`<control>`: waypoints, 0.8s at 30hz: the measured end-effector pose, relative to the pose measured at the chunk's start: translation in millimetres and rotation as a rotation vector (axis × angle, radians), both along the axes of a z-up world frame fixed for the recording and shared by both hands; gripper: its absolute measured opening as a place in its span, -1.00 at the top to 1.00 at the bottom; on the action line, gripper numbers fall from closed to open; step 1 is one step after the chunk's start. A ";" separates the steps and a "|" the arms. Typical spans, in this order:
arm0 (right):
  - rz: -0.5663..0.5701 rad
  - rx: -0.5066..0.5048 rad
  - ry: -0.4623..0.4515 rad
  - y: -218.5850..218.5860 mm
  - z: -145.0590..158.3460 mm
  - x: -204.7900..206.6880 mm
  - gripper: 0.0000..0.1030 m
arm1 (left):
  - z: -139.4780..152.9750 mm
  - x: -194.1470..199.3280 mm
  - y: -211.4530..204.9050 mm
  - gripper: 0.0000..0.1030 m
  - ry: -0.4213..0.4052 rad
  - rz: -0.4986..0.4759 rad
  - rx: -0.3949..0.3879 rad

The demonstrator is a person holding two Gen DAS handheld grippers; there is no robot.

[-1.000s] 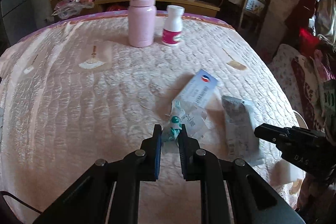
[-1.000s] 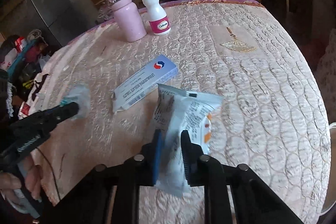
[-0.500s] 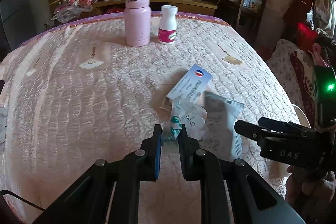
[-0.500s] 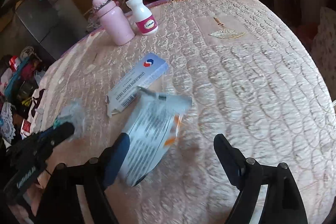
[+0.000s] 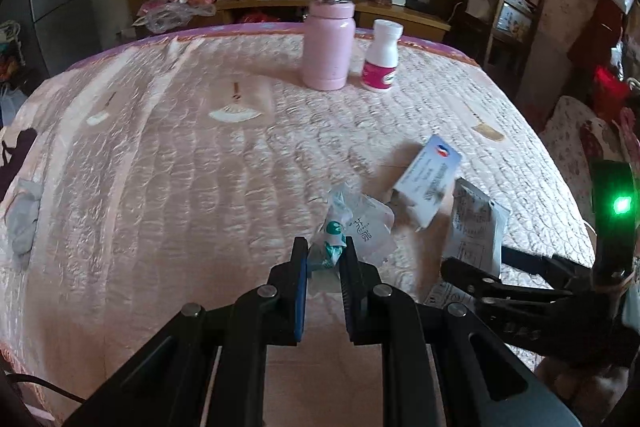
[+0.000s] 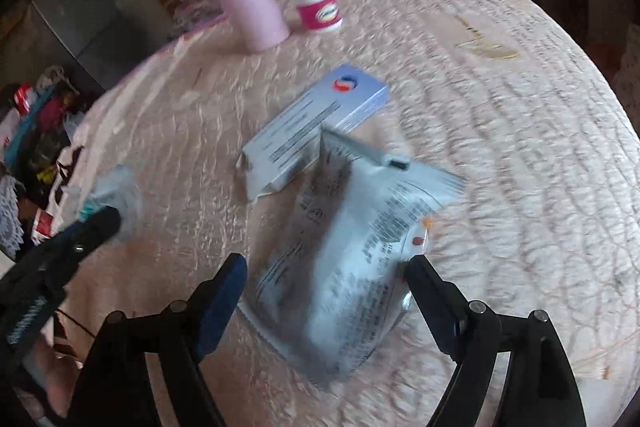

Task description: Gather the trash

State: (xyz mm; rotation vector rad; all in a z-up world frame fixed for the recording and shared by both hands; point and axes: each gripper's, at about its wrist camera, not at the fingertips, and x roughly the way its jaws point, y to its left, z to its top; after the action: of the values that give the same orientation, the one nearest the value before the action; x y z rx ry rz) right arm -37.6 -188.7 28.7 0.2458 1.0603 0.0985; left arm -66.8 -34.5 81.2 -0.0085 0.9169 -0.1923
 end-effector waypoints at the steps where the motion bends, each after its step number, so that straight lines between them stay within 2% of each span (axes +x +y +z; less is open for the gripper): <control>1: 0.014 -0.038 -0.020 6.5 -0.2 1.8 -0.67 | -0.6 0.1 1.0 0.69 0.001 0.003 -0.002; 3: 0.050 -0.068 -0.031 12.6 -2.8 4.5 -0.65 | -1.0 -1.1 0.3 0.69 0.002 0.000 -0.011; 5: 0.072 -0.079 -0.048 10.2 -2.9 0.8 -0.47 | -1.6 -2.9 -3.9 0.69 -0.001 -0.010 -0.010; 6: 0.091 -0.077 -0.054 6.9 -1.3 -3.2 -0.07 | -1.9 -3.4 -6.4 0.69 0.001 -0.016 -0.012; 7: 0.113 -0.080 -0.062 3.0 1.8 -6.6 0.22 | -2.6 -4.1 -10.2 0.69 0.003 -0.024 -0.015; 10: 0.143 -0.070 -0.071 -10.4 13.5 -17.2 0.60 | -4.0 -8.5 -23.6 0.69 0.004 -0.045 -0.020; 12: 0.156 -0.068 -0.078 -21.1 20.2 -26.2 0.66 | -5.5 -10.9 -32.8 0.69 0.009 -0.059 -0.027; 16: 0.158 -0.046 -0.073 -40.2 28.8 -37.6 0.66 | -5.3 -17.5 -54.2 0.69 0.010 -0.096 -0.026; 24: 0.122 -0.070 -0.097 -79.4 50.3 -53.8 0.66 | 4.2 -26.2 -95.5 0.69 0.004 -0.158 -0.031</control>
State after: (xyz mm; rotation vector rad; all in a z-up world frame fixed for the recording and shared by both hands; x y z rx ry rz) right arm -91.4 -268.1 79.0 0.1123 0.9802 0.1810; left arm -93.0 -130.0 85.4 0.0350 0.9189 -0.3536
